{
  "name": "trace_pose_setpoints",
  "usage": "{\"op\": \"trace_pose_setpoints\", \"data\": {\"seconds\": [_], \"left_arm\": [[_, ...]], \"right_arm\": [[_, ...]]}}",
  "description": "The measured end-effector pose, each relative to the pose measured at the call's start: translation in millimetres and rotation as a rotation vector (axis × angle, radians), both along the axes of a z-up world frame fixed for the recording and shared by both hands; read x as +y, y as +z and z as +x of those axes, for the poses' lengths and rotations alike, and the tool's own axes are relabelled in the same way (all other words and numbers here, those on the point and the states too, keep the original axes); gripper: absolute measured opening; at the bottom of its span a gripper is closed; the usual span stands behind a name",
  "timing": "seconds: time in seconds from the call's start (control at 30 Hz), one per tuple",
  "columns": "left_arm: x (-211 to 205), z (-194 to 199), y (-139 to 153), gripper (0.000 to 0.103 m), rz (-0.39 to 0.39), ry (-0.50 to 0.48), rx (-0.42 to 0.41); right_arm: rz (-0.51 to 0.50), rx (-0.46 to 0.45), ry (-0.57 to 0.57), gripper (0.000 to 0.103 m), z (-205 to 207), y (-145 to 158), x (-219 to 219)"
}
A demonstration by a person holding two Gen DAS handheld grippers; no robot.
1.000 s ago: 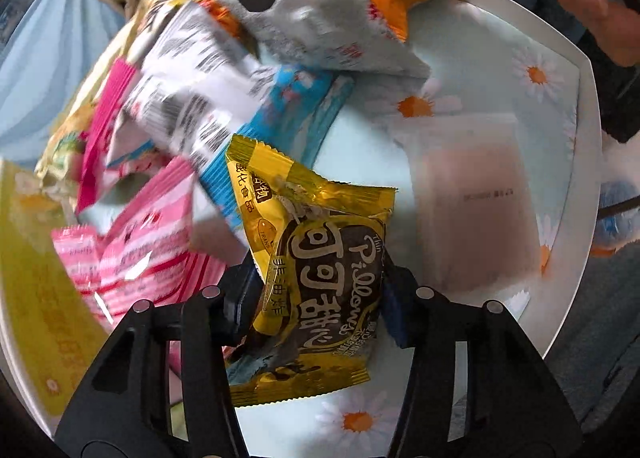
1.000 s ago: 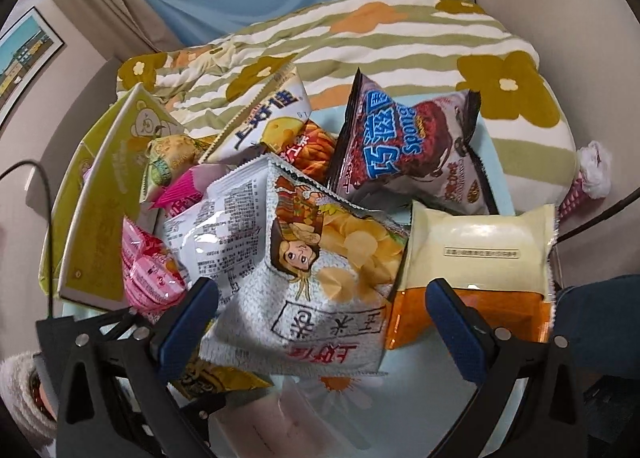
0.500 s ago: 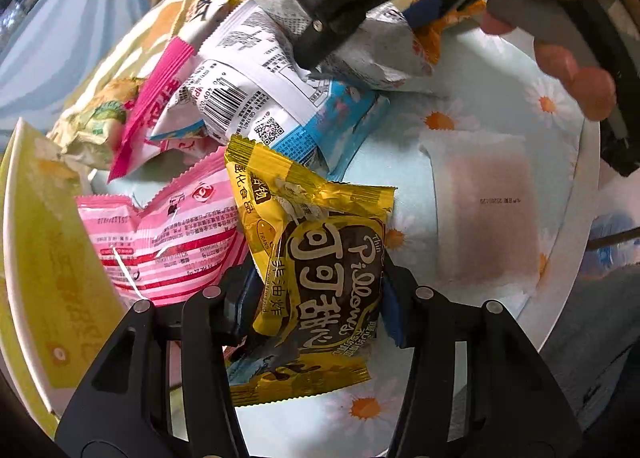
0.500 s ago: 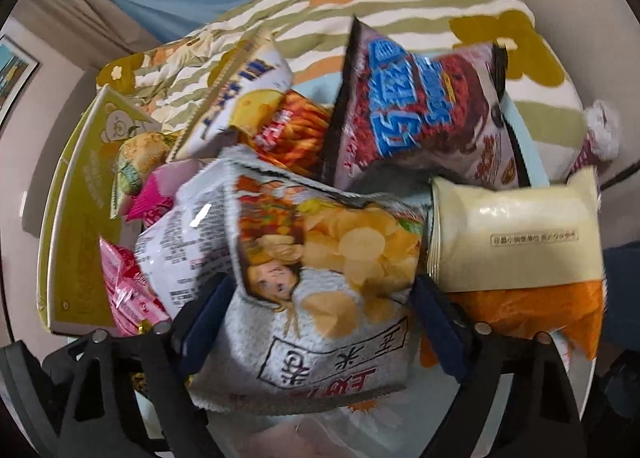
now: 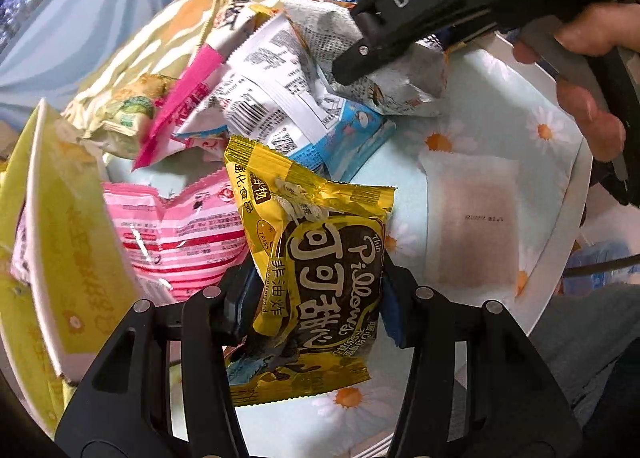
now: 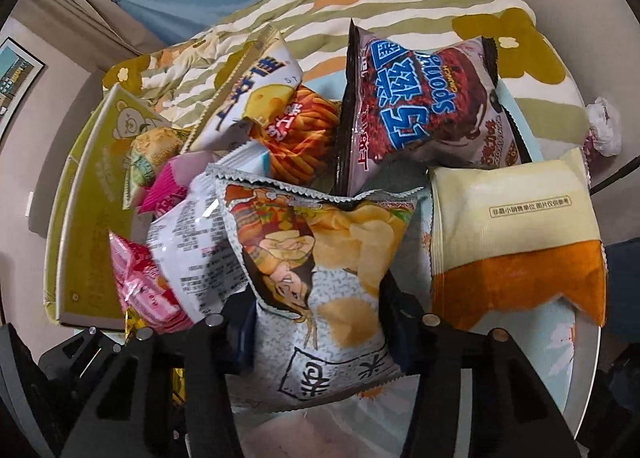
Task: Organize snacks
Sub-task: 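Carry the yellow bag into the box with the left tool and release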
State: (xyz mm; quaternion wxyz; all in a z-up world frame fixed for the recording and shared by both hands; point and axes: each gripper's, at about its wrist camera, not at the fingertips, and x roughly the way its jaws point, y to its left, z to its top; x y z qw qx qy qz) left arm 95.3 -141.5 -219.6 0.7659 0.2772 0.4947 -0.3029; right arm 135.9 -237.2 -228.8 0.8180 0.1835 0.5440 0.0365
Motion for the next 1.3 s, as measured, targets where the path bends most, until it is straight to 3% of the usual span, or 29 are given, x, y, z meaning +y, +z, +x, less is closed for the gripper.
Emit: {"op": "trace_pose_setpoints", "data": {"seconds": [0.4, 0.67, 0.87, 1.03, 1.3], "left_arm": [[6.2, -6.8, 55.2, 0.049, -0.076, 0.168, -0.057], [26.5, -2.1, 106.5, 0.049, -0.112, 0.321, -0.176], [67.2, 11.0, 135.1, 0.049, -0.195, 0.436, -0.194], [115.1, 28.5, 149.6, 0.049, -0.199, 0.484, -0.225], [220.0, 72.1, 138.2, 0.049, -0.185, 0.601, -0.195]], "right_arm": [[0.024, -0.075, 0.059, 0.047, -22.2, 51.3, 8.1], [0.021, -0.193, 0.168, 0.047, -23.7, 110.9, 21.5], [0.006, -0.281, 0.27, 0.047, -15.8, 149.2, 56.8], [0.006, -0.327, 0.328, 0.046, -2.4, 170.1, 101.5], [0.034, -0.34, 0.351, 0.047, 32.6, 172.6, 184.9]]}}
